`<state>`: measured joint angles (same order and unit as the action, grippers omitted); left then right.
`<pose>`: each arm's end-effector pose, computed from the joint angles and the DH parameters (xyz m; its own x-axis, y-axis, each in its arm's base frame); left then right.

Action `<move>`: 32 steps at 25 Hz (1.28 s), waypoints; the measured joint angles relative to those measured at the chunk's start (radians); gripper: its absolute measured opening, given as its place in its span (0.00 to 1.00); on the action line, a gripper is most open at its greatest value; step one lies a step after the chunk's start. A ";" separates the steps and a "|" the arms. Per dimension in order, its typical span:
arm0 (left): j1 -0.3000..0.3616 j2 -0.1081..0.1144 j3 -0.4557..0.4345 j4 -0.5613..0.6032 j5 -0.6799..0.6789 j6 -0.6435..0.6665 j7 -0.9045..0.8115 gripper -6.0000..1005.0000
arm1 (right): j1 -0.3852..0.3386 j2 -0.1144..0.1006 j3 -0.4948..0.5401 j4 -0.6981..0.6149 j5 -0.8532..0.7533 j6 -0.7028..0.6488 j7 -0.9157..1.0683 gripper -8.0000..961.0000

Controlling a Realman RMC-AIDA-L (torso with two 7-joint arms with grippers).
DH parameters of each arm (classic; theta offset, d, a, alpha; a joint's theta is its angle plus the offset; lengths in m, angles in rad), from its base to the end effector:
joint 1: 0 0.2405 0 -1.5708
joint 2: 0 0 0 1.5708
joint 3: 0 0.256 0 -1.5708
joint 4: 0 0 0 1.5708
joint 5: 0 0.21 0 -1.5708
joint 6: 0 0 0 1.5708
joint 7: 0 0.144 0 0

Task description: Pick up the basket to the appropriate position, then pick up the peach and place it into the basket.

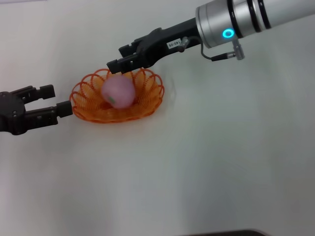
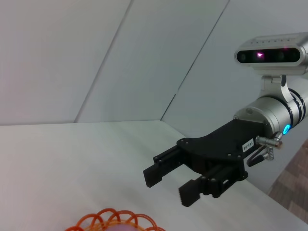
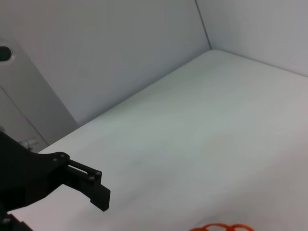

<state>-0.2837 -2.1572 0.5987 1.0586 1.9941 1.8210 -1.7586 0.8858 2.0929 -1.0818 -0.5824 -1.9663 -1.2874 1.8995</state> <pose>-0.2803 0.2639 0.0494 0.6116 0.5500 0.5687 0.6803 -0.7325 -0.0232 0.1392 0.3952 -0.0657 0.8101 -0.5135 -0.2830 -0.5320 -0.8466 0.0133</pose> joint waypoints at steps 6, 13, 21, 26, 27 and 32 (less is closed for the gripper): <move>0.001 0.002 -0.004 0.000 0.000 0.000 0.001 0.89 | -0.099 -0.007 0.009 -0.117 0.062 -0.082 -0.022 0.77; 0.005 0.004 -0.007 0.000 0.000 0.000 0.000 0.89 | -0.282 -0.044 0.050 -0.345 0.075 -0.261 -0.004 0.96; 0.006 0.005 -0.016 0.000 0.001 0.000 0.002 0.89 | -0.408 -0.132 0.162 -0.362 0.071 -0.410 0.004 0.94; 0.003 0.011 -0.016 0.000 0.025 -0.005 0.006 0.89 | -0.418 -0.134 0.208 -0.362 0.000 -0.444 0.002 0.90; 0.003 0.013 -0.016 0.000 0.026 -0.006 0.007 0.89 | -0.415 -0.132 0.211 -0.360 -0.020 -0.444 0.004 0.90; 0.003 0.015 -0.016 0.000 0.027 -0.008 0.007 0.89 | -0.401 -0.123 0.220 -0.357 -0.068 -0.438 0.009 0.90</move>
<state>-0.2806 -2.1419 0.5828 1.0585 2.0207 1.8130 -1.7518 0.4850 1.9694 -0.8619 -0.9392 -2.0340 -1.7250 1.9086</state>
